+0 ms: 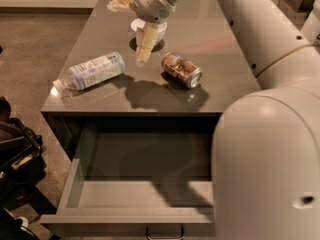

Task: Place blue plastic bottle into top drawer

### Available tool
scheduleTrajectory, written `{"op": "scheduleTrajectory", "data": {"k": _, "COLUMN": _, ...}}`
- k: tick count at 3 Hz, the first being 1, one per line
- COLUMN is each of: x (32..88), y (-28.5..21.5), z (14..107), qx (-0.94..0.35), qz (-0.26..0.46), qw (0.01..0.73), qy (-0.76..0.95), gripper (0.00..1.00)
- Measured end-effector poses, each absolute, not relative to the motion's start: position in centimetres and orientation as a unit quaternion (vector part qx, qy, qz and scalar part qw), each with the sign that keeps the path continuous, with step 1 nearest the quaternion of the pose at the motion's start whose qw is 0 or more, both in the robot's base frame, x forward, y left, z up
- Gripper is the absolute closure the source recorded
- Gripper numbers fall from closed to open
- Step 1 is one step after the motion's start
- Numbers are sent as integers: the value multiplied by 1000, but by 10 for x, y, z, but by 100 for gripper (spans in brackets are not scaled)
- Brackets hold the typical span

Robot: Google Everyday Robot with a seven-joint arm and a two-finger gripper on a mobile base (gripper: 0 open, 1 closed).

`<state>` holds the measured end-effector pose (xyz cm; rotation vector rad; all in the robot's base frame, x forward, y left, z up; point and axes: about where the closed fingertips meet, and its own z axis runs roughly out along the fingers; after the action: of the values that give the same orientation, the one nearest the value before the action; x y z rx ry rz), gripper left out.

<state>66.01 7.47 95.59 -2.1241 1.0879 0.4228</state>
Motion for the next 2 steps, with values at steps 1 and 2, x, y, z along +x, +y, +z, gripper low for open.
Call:
{"op": "scheduleTrajectory", "data": {"k": 1, "x": 669, "y": 109, "z": 946, "qx": -834, "qz": 183, "qw": 333, "qy": 400, "gripper": 0}}
{"op": "scheduleTrajectory", "data": {"k": 2, "x": 677, "y": 134, "z": 942, "qx": -841, "qz": 187, "qw": 325, "qy": 390, "gripper": 0}}
